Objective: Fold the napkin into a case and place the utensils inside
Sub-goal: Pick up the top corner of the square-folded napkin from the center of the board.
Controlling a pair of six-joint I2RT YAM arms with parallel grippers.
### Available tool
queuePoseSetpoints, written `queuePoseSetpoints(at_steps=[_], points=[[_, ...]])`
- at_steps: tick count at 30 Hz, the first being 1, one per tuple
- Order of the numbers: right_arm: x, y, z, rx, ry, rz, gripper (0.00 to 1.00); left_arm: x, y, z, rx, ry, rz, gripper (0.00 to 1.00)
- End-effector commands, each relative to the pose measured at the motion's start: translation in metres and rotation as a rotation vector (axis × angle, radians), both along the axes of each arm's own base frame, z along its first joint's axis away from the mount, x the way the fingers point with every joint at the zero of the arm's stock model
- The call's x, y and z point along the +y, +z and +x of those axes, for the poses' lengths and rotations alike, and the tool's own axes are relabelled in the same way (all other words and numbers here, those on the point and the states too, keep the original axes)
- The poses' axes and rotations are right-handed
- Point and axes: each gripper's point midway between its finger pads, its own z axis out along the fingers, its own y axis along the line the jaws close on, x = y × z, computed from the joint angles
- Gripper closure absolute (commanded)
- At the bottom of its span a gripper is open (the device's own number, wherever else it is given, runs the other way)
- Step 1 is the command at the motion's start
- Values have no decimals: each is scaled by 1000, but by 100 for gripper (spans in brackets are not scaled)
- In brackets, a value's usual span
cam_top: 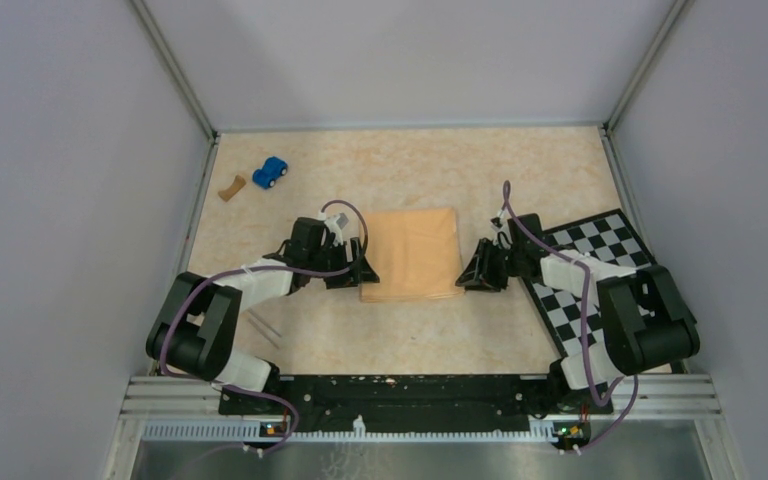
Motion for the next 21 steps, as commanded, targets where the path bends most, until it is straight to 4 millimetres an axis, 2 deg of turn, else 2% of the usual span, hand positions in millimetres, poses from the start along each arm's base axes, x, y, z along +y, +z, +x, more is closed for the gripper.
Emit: queuePoseSetpoints(at_steps=[1, 9, 16, 21], points=[[6, 8, 11, -44, 3, 42, 65, 0, -1, -3, -14, -10, -1, 23], [9, 18, 13, -59, 4, 72, 70, 0, -3, -4, -12, -10, 2, 23], [6, 2, 6, -31, -16, 61, 68, 0, -3, -4, -11, -12, -2, 23], [5, -2, 5, -29, -26, 58, 67, 0, -3, -5, -13, -13, 4, 23]])
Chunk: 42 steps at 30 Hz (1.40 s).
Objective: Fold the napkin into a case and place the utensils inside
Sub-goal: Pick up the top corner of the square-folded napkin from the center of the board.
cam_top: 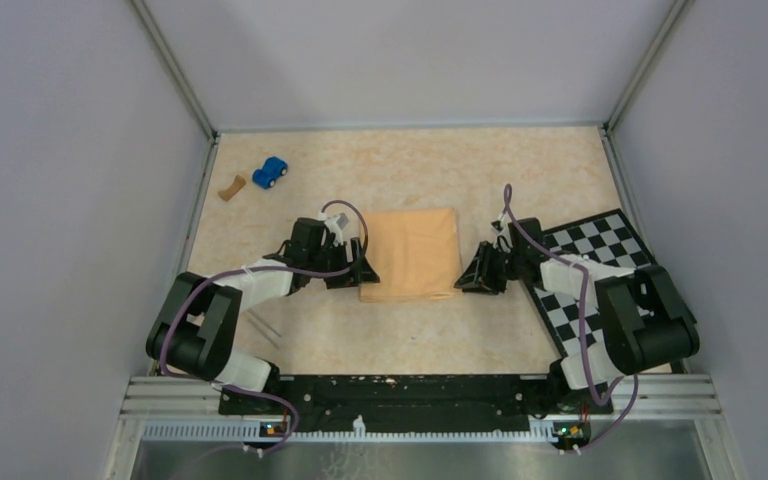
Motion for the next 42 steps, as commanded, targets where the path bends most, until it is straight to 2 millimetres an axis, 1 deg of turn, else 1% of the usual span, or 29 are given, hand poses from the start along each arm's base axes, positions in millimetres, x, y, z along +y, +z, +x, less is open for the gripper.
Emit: queuePoseSetpoints(at_steps=[1, 6, 8, 11, 13, 17, 18, 22, 23, 30, 33, 37, 42], points=[[1, 1, 8, -31, -14, 15, 67, 1, -3, -5, -8, -9, 9, 23], [2, 1, 6, -22, -16, 24, 67, 1, -4, -6, -6, -10, 8, 23], [6, 7, 10, -47, -9, 57, 66, 2, -4, -6, -6, -9, 8, 23], [10, 11, 11, -50, -10, 92, 65, 2, -6, -6, -2, -8, 12, 23], [9, 9, 10, -42, -18, 85, 64, 1, -6, -6, -3, -10, 10, 23], [-2, 2, 10, -44, -41, 8, 61, 1, -5, -6, -3, -12, 11, 23], [-3, 2, 9, -51, -42, 3, 60, 1, -4, -5, -6, -11, 11, 23], [-4, 1, 8, -53, -44, -4, 60, 2, -5, -6, -9, -12, 16, 23], [-6, -2, 4, -35, -43, -13, 60, 3, -5, -6, -7, -11, 18, 23], [-2, -3, 2, -18, -28, 9, 60, 2, -8, -8, 1, -11, 13, 23], [3, 4, 5, -36, -22, 45, 61, 2, -8, -8, 1, -9, 12, 23], [2, 14, 6, -68, -28, 41, 62, 2, -8, -8, 2, -9, 12, 23], [1, 21, 2, -66, -25, 45, 62, 2, -9, -8, 3, -11, 11, 23]])
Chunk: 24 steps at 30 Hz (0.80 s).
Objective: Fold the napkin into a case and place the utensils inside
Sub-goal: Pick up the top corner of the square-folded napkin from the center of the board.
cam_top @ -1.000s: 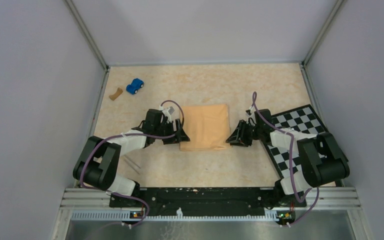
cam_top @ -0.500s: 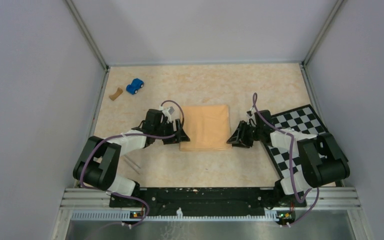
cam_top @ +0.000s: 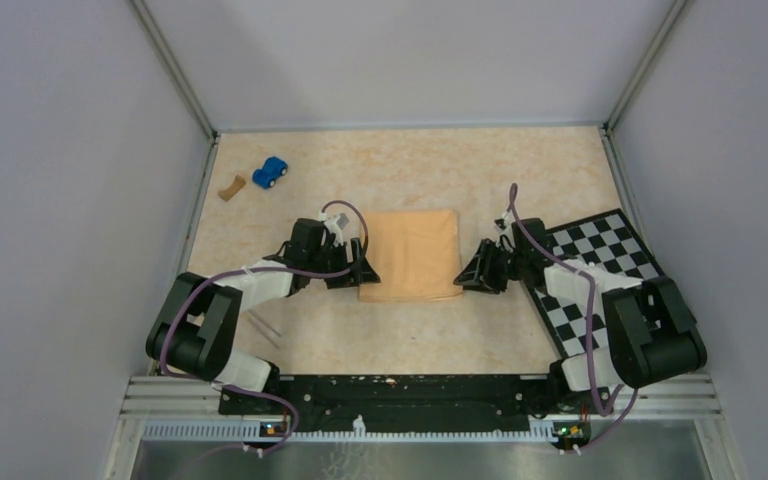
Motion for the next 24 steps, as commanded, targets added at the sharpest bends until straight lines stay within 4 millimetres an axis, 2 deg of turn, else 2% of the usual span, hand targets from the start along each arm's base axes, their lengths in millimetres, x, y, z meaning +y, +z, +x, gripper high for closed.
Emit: queuePoseSetpoints(at_steps=[1, 9, 18, 24], points=[[1, 13, 2, -38, 3, 23, 62, 3, -9, -8, 12, -8, 19, 23], [8, 7, 1, -15, 4, 75, 62, 2, -9, -8, 16, -6, 13, 23], [-12, 3, -1, -41, -38, -47, 55, 3, -10, -9, 16, -10, 17, 23], [0, -4, -5, 3, 4, 9, 58, 3, -11, -10, 19, -10, 16, 23]])
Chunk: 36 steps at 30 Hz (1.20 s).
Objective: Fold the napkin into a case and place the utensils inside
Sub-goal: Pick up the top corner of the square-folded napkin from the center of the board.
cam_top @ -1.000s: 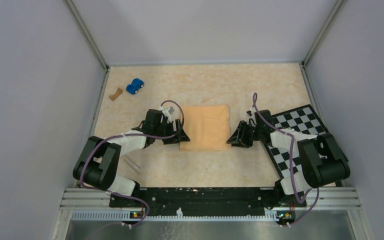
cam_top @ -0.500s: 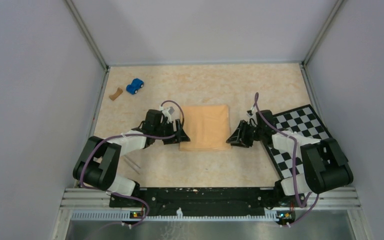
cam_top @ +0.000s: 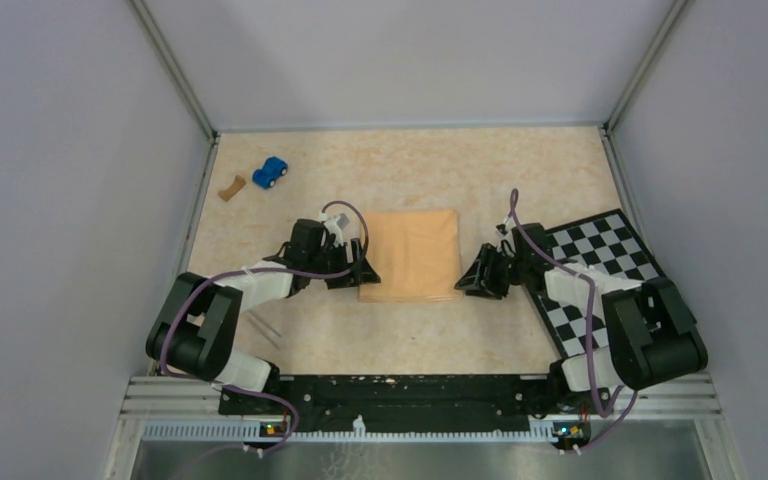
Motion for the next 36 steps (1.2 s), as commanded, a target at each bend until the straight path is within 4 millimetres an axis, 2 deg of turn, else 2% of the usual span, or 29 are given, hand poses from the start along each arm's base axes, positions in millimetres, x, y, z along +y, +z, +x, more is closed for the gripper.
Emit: queuePoseSetpoints(at_steps=[1, 15, 24, 36], points=[[7, 1, 4, -14, 27, 31, 58, 4, -10, -9, 23, -4, 24, 23], [13, 13, 8, -45, 29, 69, 63, 3, -10, -9, 24, -4, 19, 23], [17, 11, 5, -29, 40, 84, 64, 3, -10, -9, 23, -3, 18, 23], [20, -5, -1, 12, 30, 83, 64, 2, -10, -9, 26, -5, 12, 23]])
